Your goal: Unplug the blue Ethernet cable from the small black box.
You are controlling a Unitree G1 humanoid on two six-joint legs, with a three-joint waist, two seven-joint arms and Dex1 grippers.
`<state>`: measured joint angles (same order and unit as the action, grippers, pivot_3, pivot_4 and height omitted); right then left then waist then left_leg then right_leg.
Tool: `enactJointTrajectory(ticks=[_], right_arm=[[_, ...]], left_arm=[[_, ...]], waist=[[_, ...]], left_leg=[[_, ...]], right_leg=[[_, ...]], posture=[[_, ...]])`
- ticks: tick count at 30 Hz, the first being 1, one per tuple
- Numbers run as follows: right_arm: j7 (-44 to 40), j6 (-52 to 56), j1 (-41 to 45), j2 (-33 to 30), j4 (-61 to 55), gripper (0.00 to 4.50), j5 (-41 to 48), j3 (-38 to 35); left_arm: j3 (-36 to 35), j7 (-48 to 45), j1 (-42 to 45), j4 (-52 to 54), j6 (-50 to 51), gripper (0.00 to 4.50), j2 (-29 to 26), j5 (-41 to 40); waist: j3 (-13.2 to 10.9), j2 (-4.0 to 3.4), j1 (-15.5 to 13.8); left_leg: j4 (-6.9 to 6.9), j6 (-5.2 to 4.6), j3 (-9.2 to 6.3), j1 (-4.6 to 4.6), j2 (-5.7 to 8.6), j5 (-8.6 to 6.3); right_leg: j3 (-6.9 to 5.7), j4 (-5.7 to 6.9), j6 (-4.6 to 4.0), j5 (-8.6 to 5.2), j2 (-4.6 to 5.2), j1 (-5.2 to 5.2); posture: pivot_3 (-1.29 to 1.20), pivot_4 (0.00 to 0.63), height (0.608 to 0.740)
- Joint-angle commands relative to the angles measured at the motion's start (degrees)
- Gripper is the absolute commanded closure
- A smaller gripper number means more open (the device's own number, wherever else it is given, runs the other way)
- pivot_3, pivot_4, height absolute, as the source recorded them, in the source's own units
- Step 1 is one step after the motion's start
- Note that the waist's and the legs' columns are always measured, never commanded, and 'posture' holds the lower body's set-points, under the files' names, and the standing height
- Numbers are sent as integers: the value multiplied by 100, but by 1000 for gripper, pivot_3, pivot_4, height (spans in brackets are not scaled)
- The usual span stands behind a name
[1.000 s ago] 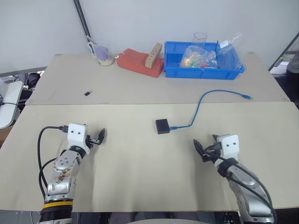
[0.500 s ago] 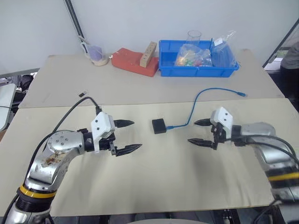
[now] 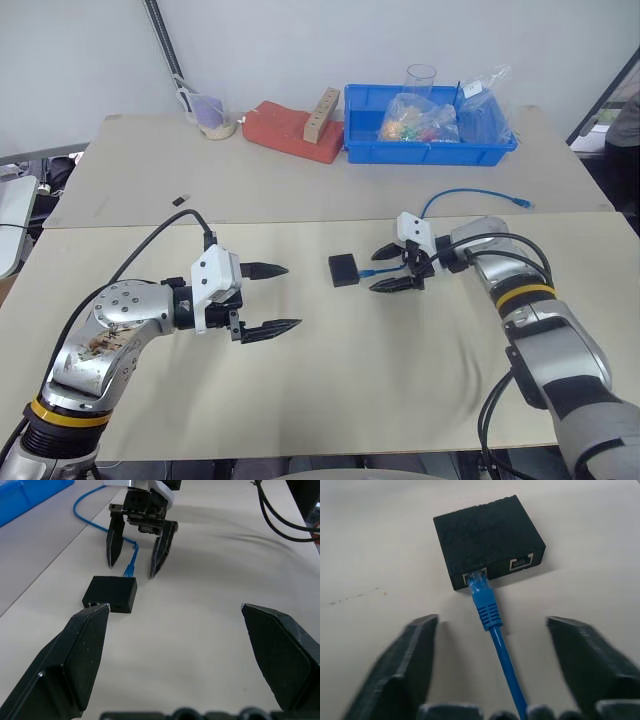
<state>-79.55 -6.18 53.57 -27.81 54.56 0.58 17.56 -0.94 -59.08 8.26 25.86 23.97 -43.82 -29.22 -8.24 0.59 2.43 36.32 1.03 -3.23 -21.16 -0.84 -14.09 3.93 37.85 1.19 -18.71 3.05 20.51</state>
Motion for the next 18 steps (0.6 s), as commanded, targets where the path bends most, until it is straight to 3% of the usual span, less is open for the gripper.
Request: enactJointTrajectory(ticks=[1,5,8,14,18], right_arm=[[-159,-278,193,63,203,2191,-87,-85],[-185,-301,252,154,350,3639,-37,-217],[-313,-263,136,68,153,4484,71,-339],[199,-720,-814,-379,-2239,4484,315,-803],[1329,-2081,-1527,-648,-3800,4484,-397,-936]], left_arm=[[-172,46,-42,253,-85,0,-64,-42],[-153,66,-11,226,-96,0,-45,-10],[-124,77,75,152,131,0,-66,-122],[-723,877,825,-445,2180,0,297,-1824],[-925,1090,1241,-1026,2982,0,508,-2499]], waist=[[0,-1,8],[-1,-1,10],[-3,-4,4],[-5,-7,-43],[-5,-9,7]], left_leg=[[-1,0,0,0,0,0],[-1,0,0,1,0,0],[-1,0,-1,1,0,0],[5,0,-15,-10,1,0],[3,0,-32,-10,3,0]], right_leg=[[0,2,0,0,-1,0],[0,5,0,0,-1,1],[0,8,0,0,0,3],[-7,15,1,0,6,3],[-7,19,2,-1,3,9]], posture=[[0,150,740],[0,150,740],[0,150,740],[0,150,740],[0,150,740]])
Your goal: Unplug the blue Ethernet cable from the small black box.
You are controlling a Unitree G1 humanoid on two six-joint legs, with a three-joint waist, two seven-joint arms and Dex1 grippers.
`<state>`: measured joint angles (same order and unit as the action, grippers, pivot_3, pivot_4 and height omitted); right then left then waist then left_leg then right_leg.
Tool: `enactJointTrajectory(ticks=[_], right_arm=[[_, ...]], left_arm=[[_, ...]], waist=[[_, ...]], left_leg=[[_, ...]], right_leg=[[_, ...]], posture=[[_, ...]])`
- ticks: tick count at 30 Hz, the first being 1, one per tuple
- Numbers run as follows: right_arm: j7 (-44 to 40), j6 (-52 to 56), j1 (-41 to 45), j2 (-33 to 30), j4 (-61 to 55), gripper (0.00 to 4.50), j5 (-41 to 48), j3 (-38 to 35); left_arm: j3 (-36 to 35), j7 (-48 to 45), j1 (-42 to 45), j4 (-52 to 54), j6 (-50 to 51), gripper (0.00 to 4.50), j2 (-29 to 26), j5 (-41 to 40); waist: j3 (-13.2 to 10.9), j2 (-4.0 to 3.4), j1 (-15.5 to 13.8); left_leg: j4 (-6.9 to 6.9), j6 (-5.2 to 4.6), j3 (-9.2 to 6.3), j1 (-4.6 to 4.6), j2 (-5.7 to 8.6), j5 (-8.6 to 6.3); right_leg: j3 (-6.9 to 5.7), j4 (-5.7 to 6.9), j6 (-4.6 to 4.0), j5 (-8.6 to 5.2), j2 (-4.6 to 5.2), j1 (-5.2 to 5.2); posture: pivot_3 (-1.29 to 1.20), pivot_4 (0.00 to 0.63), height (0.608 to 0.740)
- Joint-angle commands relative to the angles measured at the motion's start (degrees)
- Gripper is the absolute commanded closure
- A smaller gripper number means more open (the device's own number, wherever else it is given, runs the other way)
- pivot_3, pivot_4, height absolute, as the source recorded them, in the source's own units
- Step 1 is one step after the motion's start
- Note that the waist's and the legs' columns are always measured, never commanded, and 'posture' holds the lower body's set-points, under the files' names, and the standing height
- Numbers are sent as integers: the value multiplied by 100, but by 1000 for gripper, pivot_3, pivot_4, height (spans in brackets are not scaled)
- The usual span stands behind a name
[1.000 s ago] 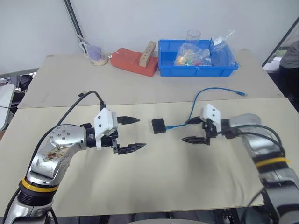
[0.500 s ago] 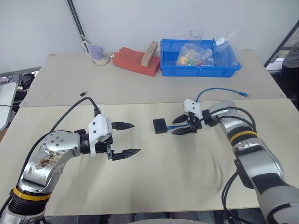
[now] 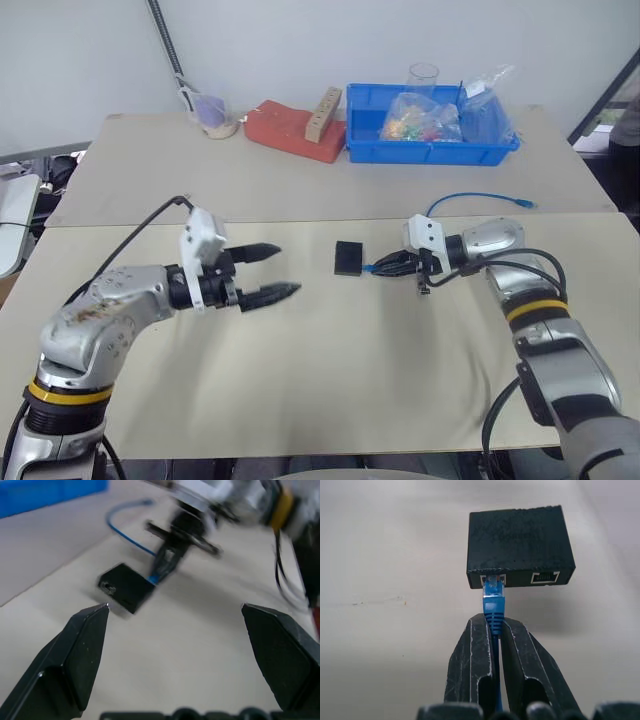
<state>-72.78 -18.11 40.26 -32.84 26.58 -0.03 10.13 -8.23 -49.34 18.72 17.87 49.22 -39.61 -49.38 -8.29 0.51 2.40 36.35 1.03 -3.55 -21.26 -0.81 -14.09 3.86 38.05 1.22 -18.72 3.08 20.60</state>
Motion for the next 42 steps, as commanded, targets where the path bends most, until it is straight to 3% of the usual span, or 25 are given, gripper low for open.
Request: enactJointTrajectory(ticks=[1,9,16,19,25,27,29,31,34,38,42], right_arm=[[815,-969,-331,-173,-1266,4484,-397,-190],[1972,-1426,-529,-144,-2315,4484,-1201,-19],[2242,-1312,-506,-151,-2685,4484,-1334,148],[2259,-1298,-509,-199,-2702,4500,-1320,200],[2279,-1245,-483,-241,-2627,4500,-1298,275],[2267,-1205,-487,-256,-2615,4500,-1263,289],[2033,-965,-512,-269,-2631,3537,-961,314],[1593,-311,-541,-309,-2817,2877,-392,315],[883,1645,-491,-436,-3365,1856,886,184],[694,4442,31,-511,-3673,1856,2353,-91],[489,5871,441,-554,-3505,1856,2998,-42]], left_arm=[[-198,152,291,-319,585,0,140,-587],[558,-24,1053,-1205,88,0,710,202],[755,-188,1365,-1685,-252,0,1116,576],[702,-289,1436,-1725,-259,793,1182,579],[688,-524,1526,-1727,-197,3753,1150,616],[688,-544,1525,-1721,-188,3882,1143,648],[771,-607,1503,-1654,-229,3882,1059,759],[844,-741,1481,-1572,-335,3882,987,850],[990,-1042,1478,-1510,-637,3882,862,1064],[1167,-1454,1459,-1462,-985,3882,710,1270],[1257,-1761,1523,-1505,-1341,3882,713,1420]], waist=[[0,0,16],[-1,1,-19],[-1,2,-20],[-1,2,-15],[-1,2,-11],[-1,2,-11],[-1,2,-9],[-2,3,-6],[-2,2,-9],[-3,0,-13],[-3,0,-20]], left_leg=[[-2,0,0,2,2,0],[3,9,21,1,6,5],[5,9,23,-2,7,5],[4,9,23,-1,6,5],[5,9,23,-2,6,6],[5,9,23,-1,6,6],[5,8,23,-2,6,5],[5,8,23,-2,6,6],[5,8,22,-2,6,5],[8,8,14,-5,5,6],[8,6,2,-4,6,4]], right_leg=[[0,-1,1,0,-2,1],[0,0,0,0,-5,3],[0,-3,0,0,-5,3],[0,-3,0,0,-6,3],[1,-3,0,0,-6,3],[1,-3,0,0,-6,3],[1,-3,0,0,-6,3],[1,-3,0,0,-6,3],[1,-4,0,0,-6,3],[0,-2,-1,0,-4,1],[-3,-6,-1,0,-6,1]], posture=[[0,150,740],[0,150,740],[0,150,740],[0,150,740],[0,150,740],[0,150,740],[0,150,740],[0,150,740],[0,150,740],[0,150,740],[0,150,740]])
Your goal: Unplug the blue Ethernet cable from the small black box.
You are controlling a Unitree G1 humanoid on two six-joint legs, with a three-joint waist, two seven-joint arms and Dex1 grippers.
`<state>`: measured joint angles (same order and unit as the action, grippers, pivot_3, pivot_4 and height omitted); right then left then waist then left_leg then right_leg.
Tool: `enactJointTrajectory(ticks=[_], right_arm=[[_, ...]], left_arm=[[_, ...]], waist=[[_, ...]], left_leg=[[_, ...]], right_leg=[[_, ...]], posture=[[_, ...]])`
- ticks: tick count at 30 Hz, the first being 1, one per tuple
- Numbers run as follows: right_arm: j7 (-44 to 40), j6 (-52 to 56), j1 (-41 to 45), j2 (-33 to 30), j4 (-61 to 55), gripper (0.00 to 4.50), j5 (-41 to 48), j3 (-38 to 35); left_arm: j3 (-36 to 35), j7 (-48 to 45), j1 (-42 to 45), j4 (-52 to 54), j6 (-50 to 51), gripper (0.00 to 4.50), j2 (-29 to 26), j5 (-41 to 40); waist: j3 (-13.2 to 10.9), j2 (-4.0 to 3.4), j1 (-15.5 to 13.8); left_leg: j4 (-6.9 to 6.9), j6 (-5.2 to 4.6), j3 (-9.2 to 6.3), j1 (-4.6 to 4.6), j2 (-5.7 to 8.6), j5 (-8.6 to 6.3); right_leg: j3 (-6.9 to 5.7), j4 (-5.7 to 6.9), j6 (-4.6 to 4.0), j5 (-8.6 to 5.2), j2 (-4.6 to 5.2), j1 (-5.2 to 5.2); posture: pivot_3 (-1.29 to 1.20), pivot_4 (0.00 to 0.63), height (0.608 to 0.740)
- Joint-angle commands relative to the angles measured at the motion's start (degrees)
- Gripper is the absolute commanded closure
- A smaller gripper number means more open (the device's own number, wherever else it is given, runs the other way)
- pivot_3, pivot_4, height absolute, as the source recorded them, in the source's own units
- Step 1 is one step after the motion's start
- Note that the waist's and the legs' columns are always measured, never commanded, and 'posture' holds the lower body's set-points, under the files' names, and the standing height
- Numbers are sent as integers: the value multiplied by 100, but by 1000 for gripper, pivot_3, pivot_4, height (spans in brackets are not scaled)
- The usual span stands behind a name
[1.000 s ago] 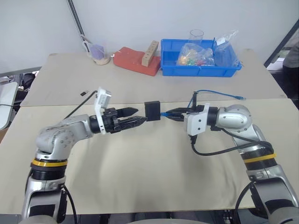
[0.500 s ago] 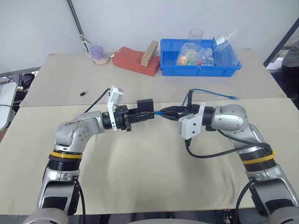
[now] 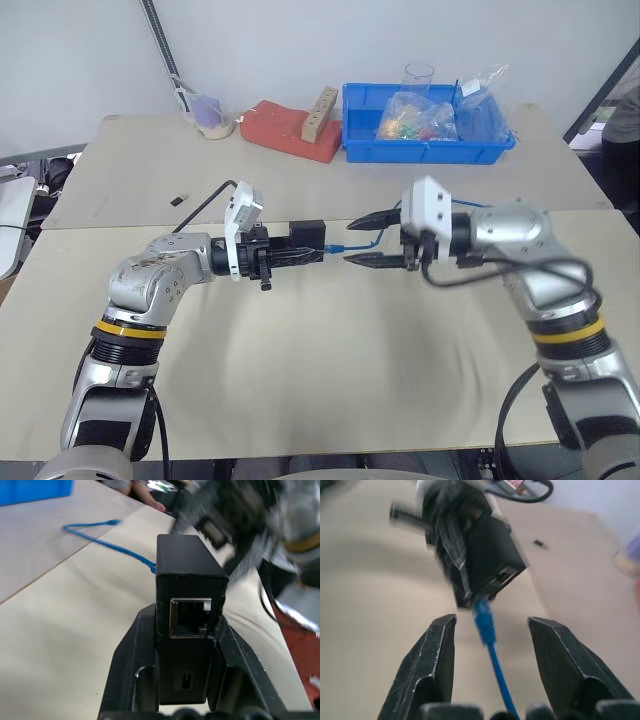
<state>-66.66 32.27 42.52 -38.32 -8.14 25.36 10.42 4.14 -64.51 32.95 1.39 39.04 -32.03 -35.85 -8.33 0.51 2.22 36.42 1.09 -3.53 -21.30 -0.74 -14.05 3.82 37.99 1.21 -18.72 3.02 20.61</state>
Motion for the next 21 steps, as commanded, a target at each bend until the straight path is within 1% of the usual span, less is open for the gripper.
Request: enactJointTrajectory(ticks=[1,5,14,18,21], right_arm=[[-171,951,282,-9,23,1856,471,-22],[-486,1253,481,5,212,1856,498,191],[-587,1185,615,244,528,1856,212,511],[-614,1134,636,308,614,1856,132,559],[-602,1122,665,378,682,2677,98,559]], left_arm=[[38,-295,113,130,-378,3882,-42,101],[59,-381,157,113,-432,3882,-13,134],[35,-434,116,285,-431,3882,5,118],[36,-426,120,323,-413,3882,22,106],[49,-439,139,318,-417,3882,27,117]], waist=[[0,0,-3],[0,0,-4],[0,0,7],[0,0,7],[0,0,6]], left_leg=[[0,-1,1,-1,0,-1],[2,-1,8,-8,2,-1],[5,-1,8,-16,0,-1],[15,-1,7,-42,0,-1],[28,-2,5,-64,0,0]], right_leg=[[-1,-1,0,0,0,0],[-3,-2,0,0,1,2],[-3,0,1,0,-1,12],[-3,8,0,0,-2,38],[-5,14,0,0,-3,55]], posture=[[0,150,740],[0,150,740],[0,150,740],[0,150,740],[0,150,740]])
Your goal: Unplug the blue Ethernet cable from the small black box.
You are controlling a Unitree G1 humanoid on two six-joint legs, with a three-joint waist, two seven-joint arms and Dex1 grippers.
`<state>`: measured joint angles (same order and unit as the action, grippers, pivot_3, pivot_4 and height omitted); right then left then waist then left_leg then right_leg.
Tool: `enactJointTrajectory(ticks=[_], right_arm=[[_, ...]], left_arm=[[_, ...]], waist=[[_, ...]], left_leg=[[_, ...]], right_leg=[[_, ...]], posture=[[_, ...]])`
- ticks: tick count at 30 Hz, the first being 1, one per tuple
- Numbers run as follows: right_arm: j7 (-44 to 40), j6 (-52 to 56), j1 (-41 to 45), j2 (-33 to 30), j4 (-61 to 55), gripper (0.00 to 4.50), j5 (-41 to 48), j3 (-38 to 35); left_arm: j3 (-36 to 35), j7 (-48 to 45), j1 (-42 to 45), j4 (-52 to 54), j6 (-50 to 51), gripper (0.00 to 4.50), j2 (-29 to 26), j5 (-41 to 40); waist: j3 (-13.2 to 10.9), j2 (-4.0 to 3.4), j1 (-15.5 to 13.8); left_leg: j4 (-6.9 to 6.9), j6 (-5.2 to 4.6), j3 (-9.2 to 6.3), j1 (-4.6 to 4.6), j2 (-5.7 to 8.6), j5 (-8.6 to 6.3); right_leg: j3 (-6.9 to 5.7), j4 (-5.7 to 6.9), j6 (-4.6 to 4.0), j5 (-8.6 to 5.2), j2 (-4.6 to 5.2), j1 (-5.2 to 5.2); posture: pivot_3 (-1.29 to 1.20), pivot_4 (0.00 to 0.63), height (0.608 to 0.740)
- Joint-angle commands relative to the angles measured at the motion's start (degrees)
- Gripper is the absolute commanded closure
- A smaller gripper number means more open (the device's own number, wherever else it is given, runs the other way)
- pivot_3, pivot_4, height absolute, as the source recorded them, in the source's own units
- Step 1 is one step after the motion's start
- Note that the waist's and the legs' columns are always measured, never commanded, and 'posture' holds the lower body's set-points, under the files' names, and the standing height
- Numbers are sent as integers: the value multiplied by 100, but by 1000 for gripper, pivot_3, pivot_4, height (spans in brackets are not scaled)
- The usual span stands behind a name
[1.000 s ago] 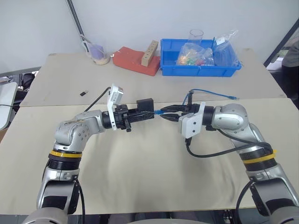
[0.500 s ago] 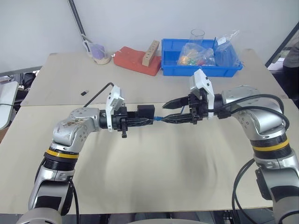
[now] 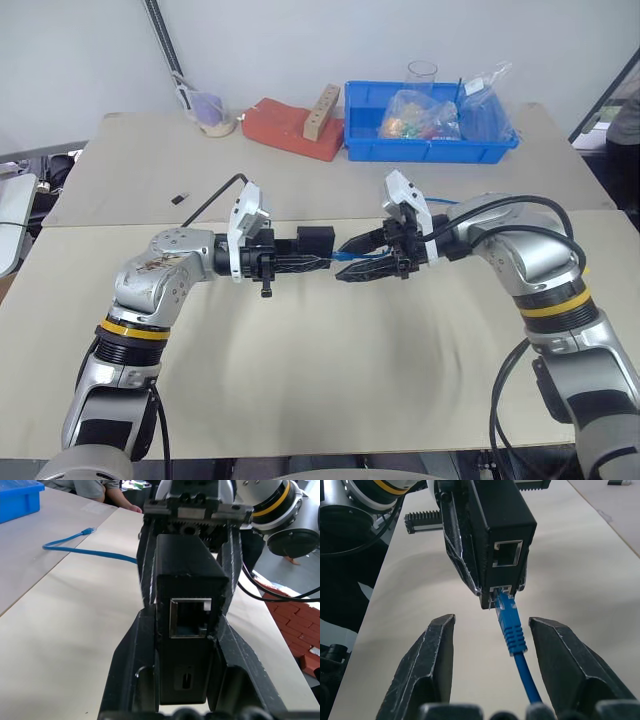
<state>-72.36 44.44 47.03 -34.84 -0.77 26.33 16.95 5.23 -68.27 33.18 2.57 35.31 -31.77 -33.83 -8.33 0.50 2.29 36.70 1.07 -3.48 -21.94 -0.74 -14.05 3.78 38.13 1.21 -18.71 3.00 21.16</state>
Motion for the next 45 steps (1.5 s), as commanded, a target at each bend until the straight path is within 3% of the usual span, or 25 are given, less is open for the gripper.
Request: enactJointTrajectory(ticks=[1,2,26,30,38,45], right_arm=[[-47,-107,220,37,-46,3040,-13,-94],[-65,-103,237,42,-31,3346,-17,-100],[-397,-86,564,117,295,3346,-117,-59],[-418,-122,573,158,342,4464,-142,-74],[-488,-162,463,75,289,4464,-157,-123],[-1021,-1112,-646,-1409,348,4464,-635,-296]], left_arm=[[-54,-71,118,199,-47,3882,-2,-79],[-49,-76,126,197,-45,3882,-3,-76],[52,-166,115,235,-57,3882,6,-21],[56,-179,114,240,-60,3882,2,-12],[20,-156,95,276,-42,3882,-21,-26],[-416,-87,-188,430,22,3882,-469,-131]], waist=[[0,0,-1],[0,0,-1],[0,0,3],[0,-1,3],[0,-1,3],[0,-1,-130]], left_leg=[[1,0,0,-1,0,0],[1,0,0,-1,0,0],[2,0,-3,-2,-1,0],[2,0,-4,-1,-1,0],[2,0,-4,-2,-1,0],[11,-1,-2,-9,4,0]], right_leg=[[0,1,0,0,0,1],[0,1,0,0,0,1],[-3,1,0,0,-2,2],[-3,2,0,0,-2,2],[-3,2,0,0,-2,2],[-11,-6,0,0,6,1]], posture=[[0,150,740],[0,150,740],[0,150,740],[0,150,740],[0,150,740],[0,150,740]])
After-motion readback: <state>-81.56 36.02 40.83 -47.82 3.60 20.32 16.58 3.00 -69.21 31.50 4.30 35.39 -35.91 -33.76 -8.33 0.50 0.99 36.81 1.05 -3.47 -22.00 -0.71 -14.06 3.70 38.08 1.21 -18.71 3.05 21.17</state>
